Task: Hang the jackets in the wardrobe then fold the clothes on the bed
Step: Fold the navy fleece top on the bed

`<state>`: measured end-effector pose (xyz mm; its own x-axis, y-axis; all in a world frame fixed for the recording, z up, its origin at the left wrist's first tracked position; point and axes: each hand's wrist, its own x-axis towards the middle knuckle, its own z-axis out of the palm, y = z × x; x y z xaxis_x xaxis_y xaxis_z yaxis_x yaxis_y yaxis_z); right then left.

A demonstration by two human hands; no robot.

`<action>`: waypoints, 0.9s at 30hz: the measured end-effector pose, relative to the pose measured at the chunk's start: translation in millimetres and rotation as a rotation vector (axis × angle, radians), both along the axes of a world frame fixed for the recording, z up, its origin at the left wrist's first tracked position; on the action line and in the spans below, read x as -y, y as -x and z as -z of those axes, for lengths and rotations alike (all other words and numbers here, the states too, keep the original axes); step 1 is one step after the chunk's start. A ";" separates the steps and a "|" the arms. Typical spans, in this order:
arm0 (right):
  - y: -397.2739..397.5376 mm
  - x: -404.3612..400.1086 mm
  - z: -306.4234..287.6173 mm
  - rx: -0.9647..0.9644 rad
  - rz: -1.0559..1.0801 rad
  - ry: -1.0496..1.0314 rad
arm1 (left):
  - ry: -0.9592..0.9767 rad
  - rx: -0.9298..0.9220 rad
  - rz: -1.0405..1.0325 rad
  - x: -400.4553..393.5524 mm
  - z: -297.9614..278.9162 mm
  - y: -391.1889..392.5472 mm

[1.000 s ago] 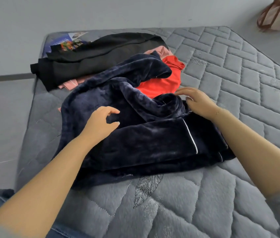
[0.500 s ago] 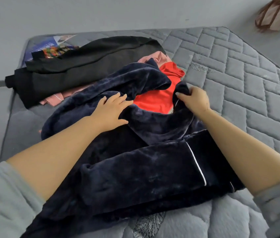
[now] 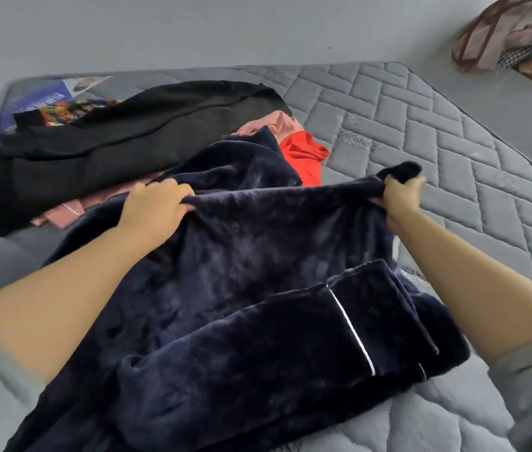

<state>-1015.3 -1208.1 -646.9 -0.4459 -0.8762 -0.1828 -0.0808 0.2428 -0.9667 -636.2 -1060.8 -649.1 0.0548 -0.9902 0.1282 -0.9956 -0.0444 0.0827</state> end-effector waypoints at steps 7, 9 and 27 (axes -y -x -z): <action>-10.9 9.9 -15.2 -0.327 -0.154 -0.010 | 0.076 0.001 -0.011 -19.9 -7.4 -1.8; -13.7 -2.7 -5.1 -0.296 -0.145 -0.089 | 0.064 -0.067 0.033 -32.5 -10.0 1.5; 47.3 -140.0 15.1 -0.991 -0.494 0.172 | -0.054 -0.158 0.270 -185.6 23.9 93.5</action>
